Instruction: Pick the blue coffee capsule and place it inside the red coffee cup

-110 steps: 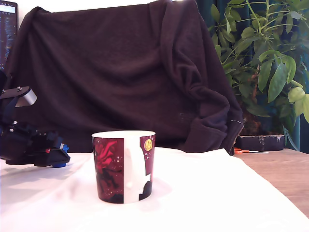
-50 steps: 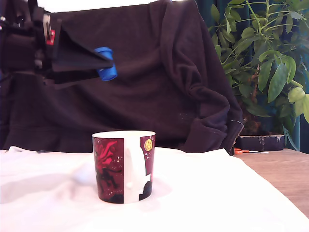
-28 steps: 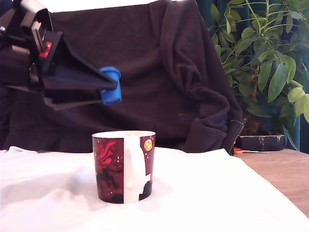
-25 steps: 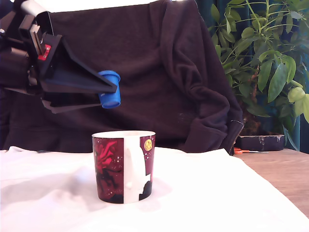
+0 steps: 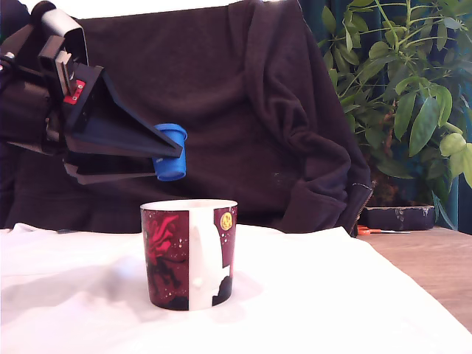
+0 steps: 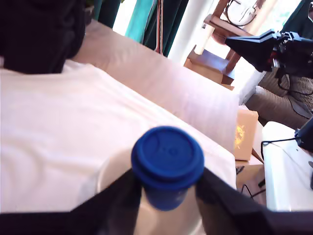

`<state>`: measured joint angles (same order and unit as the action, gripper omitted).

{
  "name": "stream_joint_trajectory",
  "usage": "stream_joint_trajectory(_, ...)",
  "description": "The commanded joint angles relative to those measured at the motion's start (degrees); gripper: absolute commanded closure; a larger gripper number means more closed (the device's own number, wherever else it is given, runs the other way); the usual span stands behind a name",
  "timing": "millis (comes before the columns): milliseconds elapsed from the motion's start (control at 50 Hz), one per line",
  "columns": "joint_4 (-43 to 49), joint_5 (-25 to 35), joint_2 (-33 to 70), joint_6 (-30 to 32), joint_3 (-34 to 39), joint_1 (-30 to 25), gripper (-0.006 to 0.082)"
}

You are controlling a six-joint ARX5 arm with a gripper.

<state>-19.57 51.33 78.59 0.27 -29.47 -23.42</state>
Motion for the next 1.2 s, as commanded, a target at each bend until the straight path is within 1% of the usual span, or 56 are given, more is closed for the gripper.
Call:
stream_joint_trajectory(0,0.3,0.5,-0.3,1.3,-1.0,-0.9,0.0086)
stream_joint_trajectory(200,0.3,0.7,-0.3,1.7,-1.8,-3.0,0.0086)
stream_joint_trajectory(340,0.3,0.7,-0.3,1.5,-2.7,-3.3,0.0088)
stream_joint_trajectory(420,0.6,0.7,-0.3,1.3,-3.2,-2.9,0.0135)
stream_joint_trajectory(480,1.7,0.7,-0.3,1.3,-3.7,-2.3,0.0227)
stream_joint_trajectory(520,2.6,0.6,-0.5,1.2,-4.1,-1.7,0.0320)
stream_joint_trajectory(540,3.1,0.5,-0.7,1.2,-4.3,-1.3,0.0383)
stream_joint_trajectory(640,6.2,0.5,-1.5,1.3,-5.4,0.3,0.0787)
stream_joint_trajectory(660,6.6,0.4,-1.7,1.4,-5.6,0.7,0.0797)
stream_joint_trajectory(680,6.8,0.2,-1.9,1.5,-5.7,1.0,0.0772)
stream_joint_trajectory(760,7.0,-1.0,-3.6,1.5,-5.7,2.8,0.0790)
stream_joint_trajectory(860,8.7,-5.8,-6.9,1.4,-5.7,4.7,0.0789)
stream_joint_trajectory(1040,16.1,-22.7,-14.6,1.3,-5.7,8.0,0.0789)
stream_joint_trajectory(1180,20.9,-34.1,-20.2,1.6,-5.7,9.4,0.0789)
